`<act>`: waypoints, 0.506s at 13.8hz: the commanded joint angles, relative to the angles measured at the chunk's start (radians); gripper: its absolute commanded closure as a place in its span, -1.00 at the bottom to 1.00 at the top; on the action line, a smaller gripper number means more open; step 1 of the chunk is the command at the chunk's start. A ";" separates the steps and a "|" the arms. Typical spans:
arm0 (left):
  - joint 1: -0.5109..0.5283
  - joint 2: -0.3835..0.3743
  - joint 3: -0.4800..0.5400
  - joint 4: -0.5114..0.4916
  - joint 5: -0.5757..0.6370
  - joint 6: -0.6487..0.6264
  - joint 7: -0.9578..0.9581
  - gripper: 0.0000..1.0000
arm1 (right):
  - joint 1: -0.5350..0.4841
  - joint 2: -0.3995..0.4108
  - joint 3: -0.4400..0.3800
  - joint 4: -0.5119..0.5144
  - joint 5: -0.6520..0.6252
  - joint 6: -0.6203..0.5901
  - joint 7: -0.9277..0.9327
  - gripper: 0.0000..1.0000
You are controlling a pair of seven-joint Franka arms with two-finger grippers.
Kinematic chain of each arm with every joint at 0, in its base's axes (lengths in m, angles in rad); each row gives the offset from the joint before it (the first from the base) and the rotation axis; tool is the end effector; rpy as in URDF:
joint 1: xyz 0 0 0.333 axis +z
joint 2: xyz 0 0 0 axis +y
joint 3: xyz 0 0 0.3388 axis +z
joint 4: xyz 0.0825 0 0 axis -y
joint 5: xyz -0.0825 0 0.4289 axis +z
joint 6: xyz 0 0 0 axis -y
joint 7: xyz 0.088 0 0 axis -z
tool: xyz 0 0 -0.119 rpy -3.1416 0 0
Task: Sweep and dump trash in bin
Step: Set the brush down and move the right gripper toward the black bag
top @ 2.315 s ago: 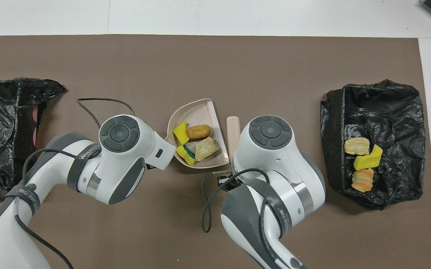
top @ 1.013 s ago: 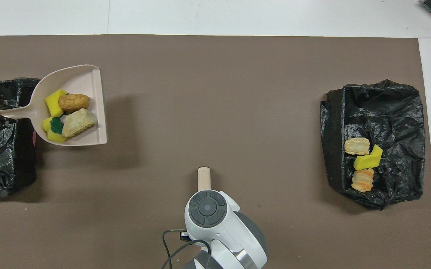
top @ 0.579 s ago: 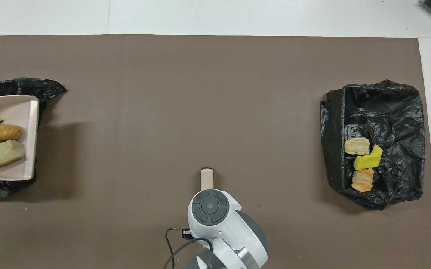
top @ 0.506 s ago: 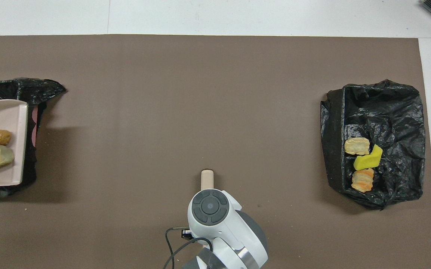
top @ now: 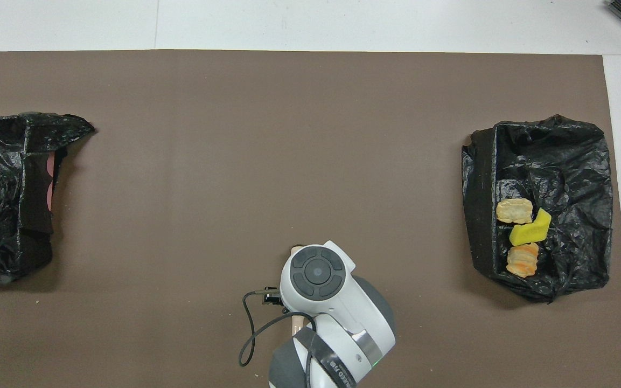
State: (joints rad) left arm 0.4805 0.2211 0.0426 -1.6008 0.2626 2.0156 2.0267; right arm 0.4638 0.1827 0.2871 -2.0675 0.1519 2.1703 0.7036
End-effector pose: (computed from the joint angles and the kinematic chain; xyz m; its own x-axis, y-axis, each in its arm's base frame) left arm 0.5991 0.3635 0.5216 -0.0168 -0.9500 -0.3119 -0.9985 0.0323 -0.0445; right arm 0.4402 0.4177 0.3255 0.9844 -0.0386 -0.1718 -0.0523 -0.9957 -0.0760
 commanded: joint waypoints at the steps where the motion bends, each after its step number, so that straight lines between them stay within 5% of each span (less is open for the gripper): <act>1: -0.032 0.003 -0.001 0.012 0.194 0.009 -0.179 1.00 | -0.111 0.006 0.007 0.021 -0.075 0.048 -0.021 -1.00; 7: -0.146 -0.069 0.000 -0.118 0.580 0.041 -0.402 1.00 | -0.309 -0.087 0.006 0.114 -0.149 -0.038 -0.042 -1.00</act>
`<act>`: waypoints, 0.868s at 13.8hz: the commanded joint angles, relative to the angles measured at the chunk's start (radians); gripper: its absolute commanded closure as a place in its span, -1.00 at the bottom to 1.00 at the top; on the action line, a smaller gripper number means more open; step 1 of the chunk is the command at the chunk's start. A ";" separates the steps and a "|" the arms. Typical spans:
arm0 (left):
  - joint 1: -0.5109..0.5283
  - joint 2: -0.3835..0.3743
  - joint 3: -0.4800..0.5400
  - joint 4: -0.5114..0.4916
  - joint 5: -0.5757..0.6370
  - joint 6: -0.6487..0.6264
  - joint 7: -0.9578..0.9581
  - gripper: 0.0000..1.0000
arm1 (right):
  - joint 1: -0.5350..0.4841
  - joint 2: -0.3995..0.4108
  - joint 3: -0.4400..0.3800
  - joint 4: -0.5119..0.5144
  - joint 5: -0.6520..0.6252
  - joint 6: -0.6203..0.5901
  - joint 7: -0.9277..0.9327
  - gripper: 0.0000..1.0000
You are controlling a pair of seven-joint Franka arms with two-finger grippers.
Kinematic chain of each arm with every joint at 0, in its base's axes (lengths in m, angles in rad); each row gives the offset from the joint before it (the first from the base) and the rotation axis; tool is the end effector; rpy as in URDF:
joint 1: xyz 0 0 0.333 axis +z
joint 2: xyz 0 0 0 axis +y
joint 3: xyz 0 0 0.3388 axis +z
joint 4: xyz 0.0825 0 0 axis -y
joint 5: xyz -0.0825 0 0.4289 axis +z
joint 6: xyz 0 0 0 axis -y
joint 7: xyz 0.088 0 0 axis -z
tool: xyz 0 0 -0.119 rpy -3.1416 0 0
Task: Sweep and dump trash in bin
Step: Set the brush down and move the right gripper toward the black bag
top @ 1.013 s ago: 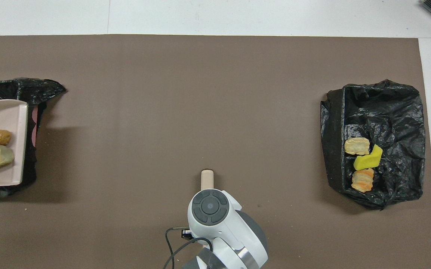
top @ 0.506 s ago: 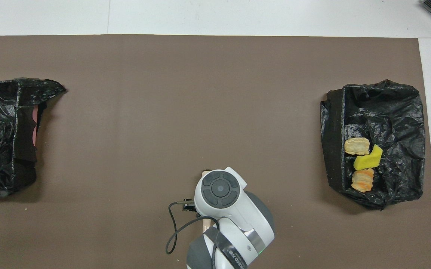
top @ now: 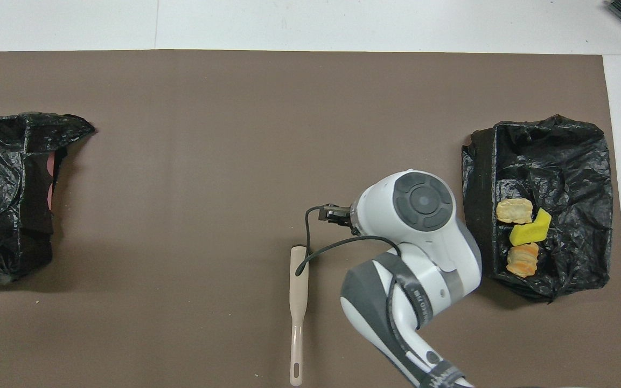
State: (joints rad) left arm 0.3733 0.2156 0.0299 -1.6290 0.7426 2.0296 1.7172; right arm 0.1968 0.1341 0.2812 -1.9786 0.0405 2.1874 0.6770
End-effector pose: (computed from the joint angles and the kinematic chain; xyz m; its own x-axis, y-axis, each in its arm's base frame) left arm 0.6280 0.3158 0.5265 -0.0273 -0.7517 -0.6589 -0.9996 0.0131 0.0266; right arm 0.5633 0.2895 0.3985 0.9745 -0.2239 0.0162 -0.2210 -0.9696 -0.1052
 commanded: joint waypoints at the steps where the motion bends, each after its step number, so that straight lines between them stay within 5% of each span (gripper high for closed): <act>1: -0.057 -0.083 0.013 -0.122 0.163 0.021 -0.153 1.00 | -0.062 -0.044 0.012 0.055 -0.074 -0.102 -0.023 -1.00; 7: -0.047 -0.183 0.015 -0.158 0.265 0.005 -0.163 1.00 | -0.088 -0.148 -0.192 0.118 -0.102 -0.251 -0.278 -1.00; 12: -0.080 -0.226 0.001 -0.150 0.224 -0.057 -0.168 1.00 | -0.194 -0.221 -0.246 0.217 -0.090 -0.463 -0.525 -1.00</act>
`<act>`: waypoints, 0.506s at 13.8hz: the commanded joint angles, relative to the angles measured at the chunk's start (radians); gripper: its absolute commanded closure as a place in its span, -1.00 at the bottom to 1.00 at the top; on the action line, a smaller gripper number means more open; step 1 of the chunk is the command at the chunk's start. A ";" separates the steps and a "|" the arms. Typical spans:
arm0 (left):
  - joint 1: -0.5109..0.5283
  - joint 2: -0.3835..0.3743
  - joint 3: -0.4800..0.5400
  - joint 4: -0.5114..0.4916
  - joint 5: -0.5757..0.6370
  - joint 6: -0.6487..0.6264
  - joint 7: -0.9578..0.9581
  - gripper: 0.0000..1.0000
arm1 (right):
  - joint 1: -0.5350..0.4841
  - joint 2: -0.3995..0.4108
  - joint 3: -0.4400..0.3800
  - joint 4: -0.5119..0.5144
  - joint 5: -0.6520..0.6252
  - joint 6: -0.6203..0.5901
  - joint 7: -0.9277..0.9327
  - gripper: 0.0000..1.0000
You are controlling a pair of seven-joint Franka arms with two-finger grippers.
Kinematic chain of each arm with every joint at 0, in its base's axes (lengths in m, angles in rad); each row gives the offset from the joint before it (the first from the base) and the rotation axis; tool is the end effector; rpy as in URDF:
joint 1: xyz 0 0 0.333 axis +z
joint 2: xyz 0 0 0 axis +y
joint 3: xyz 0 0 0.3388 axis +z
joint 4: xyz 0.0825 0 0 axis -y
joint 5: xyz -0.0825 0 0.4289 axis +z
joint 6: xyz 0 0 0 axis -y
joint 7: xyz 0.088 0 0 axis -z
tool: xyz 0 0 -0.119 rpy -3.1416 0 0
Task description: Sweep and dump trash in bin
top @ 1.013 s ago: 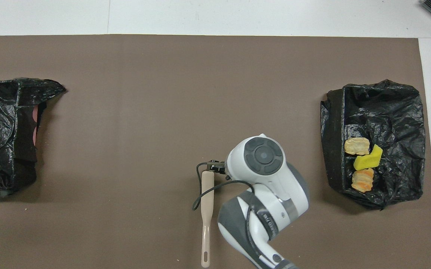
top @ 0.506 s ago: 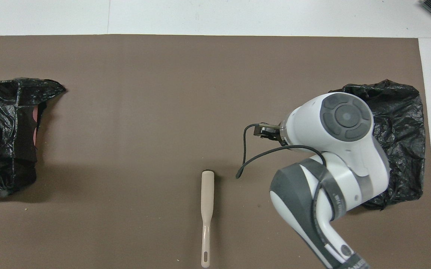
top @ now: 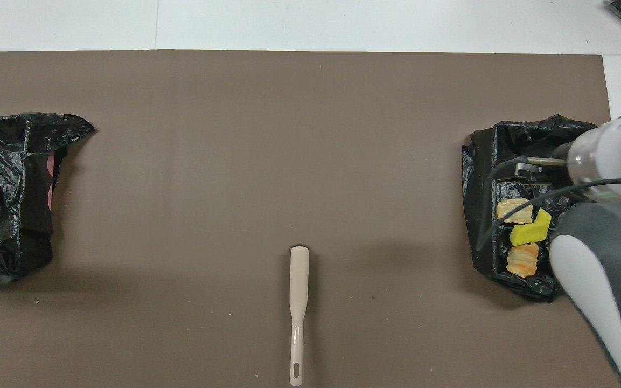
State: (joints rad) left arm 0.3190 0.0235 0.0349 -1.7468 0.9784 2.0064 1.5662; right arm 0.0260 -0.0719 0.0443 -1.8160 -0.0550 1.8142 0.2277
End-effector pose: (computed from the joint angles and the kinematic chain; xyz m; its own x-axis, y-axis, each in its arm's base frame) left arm 0.5864 0.2790 0.6012 0.0436 -0.5801 -0.8134 -0.9985 0.0016 -0.0547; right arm 0.5897 0.0370 0.5717 0.9864 -0.1434 0.0807 -0.1470 -0.9883 0.0401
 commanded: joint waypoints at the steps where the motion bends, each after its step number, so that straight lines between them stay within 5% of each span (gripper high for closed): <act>1: -0.047 -0.034 -0.001 -0.033 -0.059 -0.041 -0.029 1.00 | -0.021 -0.020 -0.042 0.090 0.007 -0.145 -0.108 -1.00; 7: -0.121 -0.028 -0.009 -0.031 -0.326 -0.129 -0.283 1.00 | 0.003 -0.066 -0.115 0.173 0.009 -0.303 -0.189 -1.00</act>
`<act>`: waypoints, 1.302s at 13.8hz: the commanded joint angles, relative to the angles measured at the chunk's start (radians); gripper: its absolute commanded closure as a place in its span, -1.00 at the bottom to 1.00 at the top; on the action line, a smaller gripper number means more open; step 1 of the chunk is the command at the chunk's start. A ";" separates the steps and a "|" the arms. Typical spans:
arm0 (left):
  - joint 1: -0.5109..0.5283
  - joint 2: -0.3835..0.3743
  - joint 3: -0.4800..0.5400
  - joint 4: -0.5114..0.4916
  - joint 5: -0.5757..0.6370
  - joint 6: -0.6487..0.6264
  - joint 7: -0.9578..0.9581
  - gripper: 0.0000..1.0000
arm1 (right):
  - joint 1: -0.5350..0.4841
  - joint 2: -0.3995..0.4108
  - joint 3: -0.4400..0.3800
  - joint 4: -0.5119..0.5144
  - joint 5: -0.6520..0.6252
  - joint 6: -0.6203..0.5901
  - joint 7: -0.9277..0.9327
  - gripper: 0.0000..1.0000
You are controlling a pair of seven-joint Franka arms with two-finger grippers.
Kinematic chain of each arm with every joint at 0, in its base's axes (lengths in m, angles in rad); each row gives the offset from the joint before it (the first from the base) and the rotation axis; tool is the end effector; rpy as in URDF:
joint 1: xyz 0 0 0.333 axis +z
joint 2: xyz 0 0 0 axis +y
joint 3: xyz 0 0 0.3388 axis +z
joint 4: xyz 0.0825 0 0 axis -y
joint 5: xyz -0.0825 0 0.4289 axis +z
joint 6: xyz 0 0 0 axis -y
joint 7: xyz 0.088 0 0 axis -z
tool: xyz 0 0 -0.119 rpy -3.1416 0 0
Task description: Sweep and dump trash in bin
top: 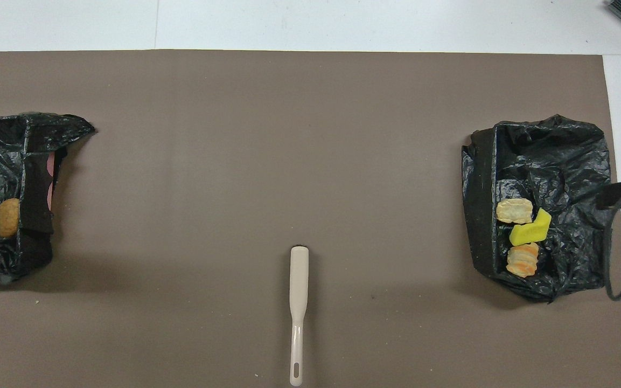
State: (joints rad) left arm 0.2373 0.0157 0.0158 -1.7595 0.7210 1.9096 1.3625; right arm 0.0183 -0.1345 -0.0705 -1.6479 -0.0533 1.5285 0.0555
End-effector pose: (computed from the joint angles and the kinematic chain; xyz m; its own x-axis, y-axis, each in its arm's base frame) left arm 0.5980 0.2112 0.5783 0.2635 -0.7377 -0.6217 -0.9645 -0.1881 -0.1855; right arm 0.5484 -0.0380 0.6690 0.9939 -0.1092 0.0172 -0.1098 -0.9930 0.0429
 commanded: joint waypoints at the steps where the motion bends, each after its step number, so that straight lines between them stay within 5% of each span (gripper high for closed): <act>1: -0.050 -0.022 0.009 -0.021 -0.119 -0.047 -0.115 1.00 | 0.011 -0.004 0.008 0.007 0.007 -0.016 -0.016 -1.00; 10: -0.227 -0.030 0.009 -0.029 -0.452 -0.195 -0.585 1.00 | 0.009 -0.039 0.008 0.008 0.044 -0.088 -0.022 -1.00; 14: -0.199 -0.034 0.012 -0.029 -0.474 -0.193 -0.544 1.00 | 0.008 -0.036 0.009 0.011 0.043 -0.090 -0.019 -1.00; 18: -0.067 -0.033 0.015 -0.028 -0.471 -0.161 -0.322 1.00 | 0.008 -0.036 0.008 0.013 0.043 -0.088 -0.017 -1.00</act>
State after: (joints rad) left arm 0.1055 0.0096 0.0312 -1.7660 0.2694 1.7232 0.9335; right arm 0.0330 -0.1647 -0.0631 -1.6352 -0.0280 1.4512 0.0555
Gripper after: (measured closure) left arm 0.687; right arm 0.000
